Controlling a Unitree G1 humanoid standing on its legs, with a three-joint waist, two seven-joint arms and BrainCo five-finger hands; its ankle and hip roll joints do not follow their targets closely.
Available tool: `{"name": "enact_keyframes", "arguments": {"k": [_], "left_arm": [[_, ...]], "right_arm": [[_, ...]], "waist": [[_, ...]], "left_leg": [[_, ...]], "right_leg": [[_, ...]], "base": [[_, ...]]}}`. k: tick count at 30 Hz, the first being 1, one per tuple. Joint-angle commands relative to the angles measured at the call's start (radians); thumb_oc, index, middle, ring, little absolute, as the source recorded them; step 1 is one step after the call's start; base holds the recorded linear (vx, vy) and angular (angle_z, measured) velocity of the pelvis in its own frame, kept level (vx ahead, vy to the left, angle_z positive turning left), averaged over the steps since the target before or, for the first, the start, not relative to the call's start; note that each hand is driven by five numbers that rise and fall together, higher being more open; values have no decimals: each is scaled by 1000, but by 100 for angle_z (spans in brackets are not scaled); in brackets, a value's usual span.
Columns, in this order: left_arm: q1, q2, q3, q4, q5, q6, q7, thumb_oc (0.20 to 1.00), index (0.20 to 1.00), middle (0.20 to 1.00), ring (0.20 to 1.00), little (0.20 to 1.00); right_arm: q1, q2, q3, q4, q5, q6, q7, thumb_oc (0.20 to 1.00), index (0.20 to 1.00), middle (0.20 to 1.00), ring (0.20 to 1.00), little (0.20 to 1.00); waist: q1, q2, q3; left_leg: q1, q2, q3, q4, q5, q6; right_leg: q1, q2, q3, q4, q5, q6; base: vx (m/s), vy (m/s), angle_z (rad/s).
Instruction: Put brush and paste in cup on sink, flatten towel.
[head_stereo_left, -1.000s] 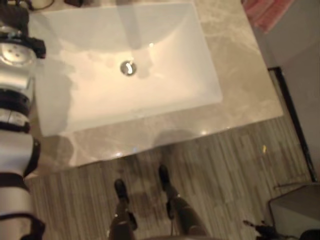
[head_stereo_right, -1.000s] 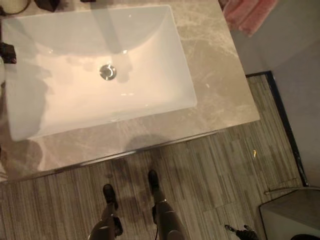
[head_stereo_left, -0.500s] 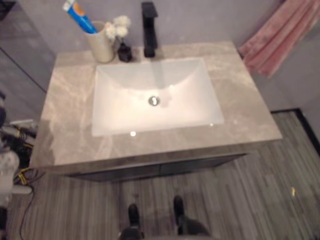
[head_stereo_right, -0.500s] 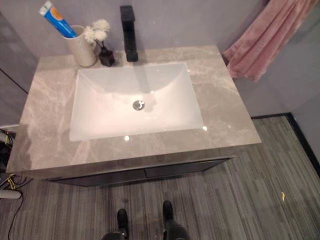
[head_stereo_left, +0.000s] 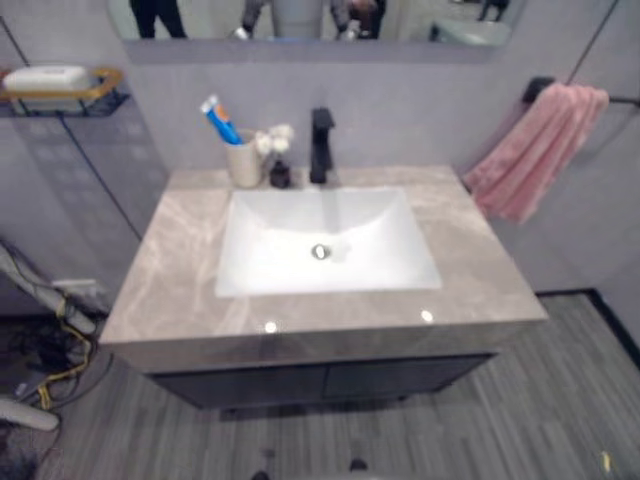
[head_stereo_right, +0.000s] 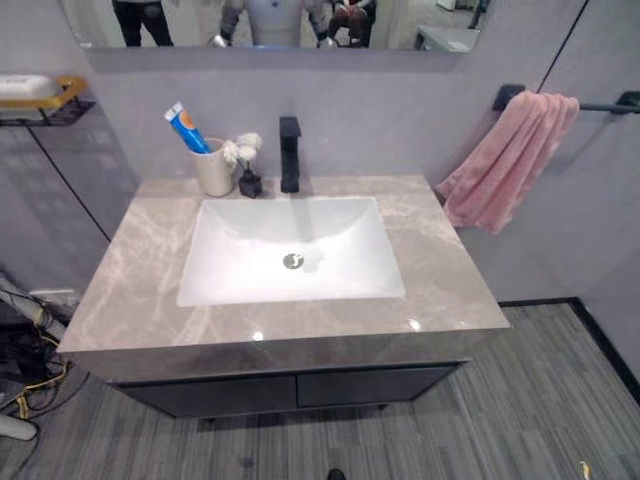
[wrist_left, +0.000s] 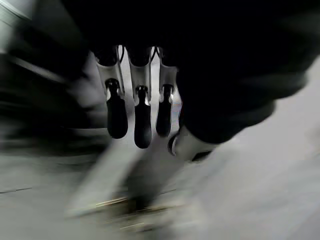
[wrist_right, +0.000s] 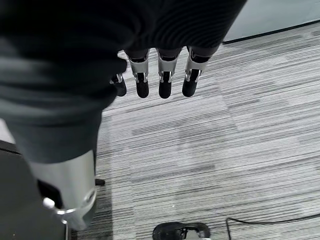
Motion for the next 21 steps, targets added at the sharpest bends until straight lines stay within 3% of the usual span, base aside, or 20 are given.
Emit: {"name": "enact_keyframes", "arguments": {"k": [1, 6, 9, 11, 12, 16, 18, 20, 21], "left_arm": [[-54, 10, -35, 68, -164, -13, -3, 1000, 1000, 1000, 1000, 1000], [-117, -34, -139, 238, -217, 46, -113, 1000, 1000, 1000, 1000, 1000], [-150, -64, -235, 361, -180, 135, -321, 1000, 1000, 1000, 1000, 1000], [-172, -72, -307, 398, -121, 157, -426, 1000, 1000, 1000, 1000, 1000], [-175, -92, -412, 391, -34, 163, -527, 1000, 1000, 1000, 1000, 1000], [-183, -97, -488, 357, 43, 153, -530, 1000, 1000, 1000, 1000, 1000], [-229, -121, -615, 319, 139, 147, -488, 1000, 1000, 1000, 1000, 1000], [-249, -123, -661, 305, 173, 146, -486, 1000, 1000, 1000, 1000, 1000], [-274, -127, -705, 295, 203, 145, -486, 1000, 1000, 1000, 1000, 1000]], "right_arm": [[-37, 25, 45, -3, 2, -24, -63, 1000, 1000, 1000, 1000, 1000], [-69, 32, 80, 13, -12, -10, -70, 1000, 1000, 1000, 1000, 1000], [-91, 22, 101, 25, -51, 17, -38, 1000, 1000, 1000, 1000, 1000], [-114, 16, 108, 25, -61, 31, -19, 1000, 1000, 1000, 1000, 1000], [-124, 13, 114, 32, -65, 43, 6, 1000, 1000, 1000, 1000, 1000], [-129, 12, 110, 38, -62, 44, 17, 1000, 1000, 1000, 1000, 1000], [-153, 34, 108, 29, -28, 42, -6, 1000, 1000, 1000, 1000, 1000], [-154, 41, 113, 30, -26, 42, -11, 1000, 1000, 1000, 1000, 1000], [-155, 49, 116, 37, -19, 44, -15, 1000, 1000, 1000, 1000, 1000]], "waist": [[6, -73, 10], [4, -75, 15], [-12, -67, 14], [-21, -60, 9], [-28, -52, 10], [-37, -45, 5], [-52, -43, 8], [-58, -44, 15], [-69, -44, 25]], "left_leg": [[34, -33, -135, 13, -44, 90], [20, -62, -212, 63, -69, 104], [11, -71, -210, 94, -91, 113], [9, -73, -193, 104, -97, 116], [20, -78, -181, 115, -119, 125], [17, -87, -168, 126, -130, 133], [2, -116, -154, 178, -165, 151], [-6, -121, -147, 201, -177, 154], [-16, -132, -133, 220, -189, 162]], "right_leg": [[26, -34, -11, 6, -47, -1], [16, -39, 10, 30, -45, -6], [20, -46, 14, 38, -44, -1], [20, -52, 16, 41, -43, 5], [25, -59, 20, 51, -43, 12], [24, -67, 23, 52, -35, 17], [15, -86, 35, 66, -20, 34], [8, -91, 37, 82, -19, 39], [-6, -99, 45, 88, 9, 49]], "base": [[0, 0, 0], [-32, 22, 0], [-35, 76, -17], [-37, 128, -12], [-43, 121, -12], [-40, 99, -12], [-126, 213, -1], [-159, 195, -9], [-157, 166, -12]]}}
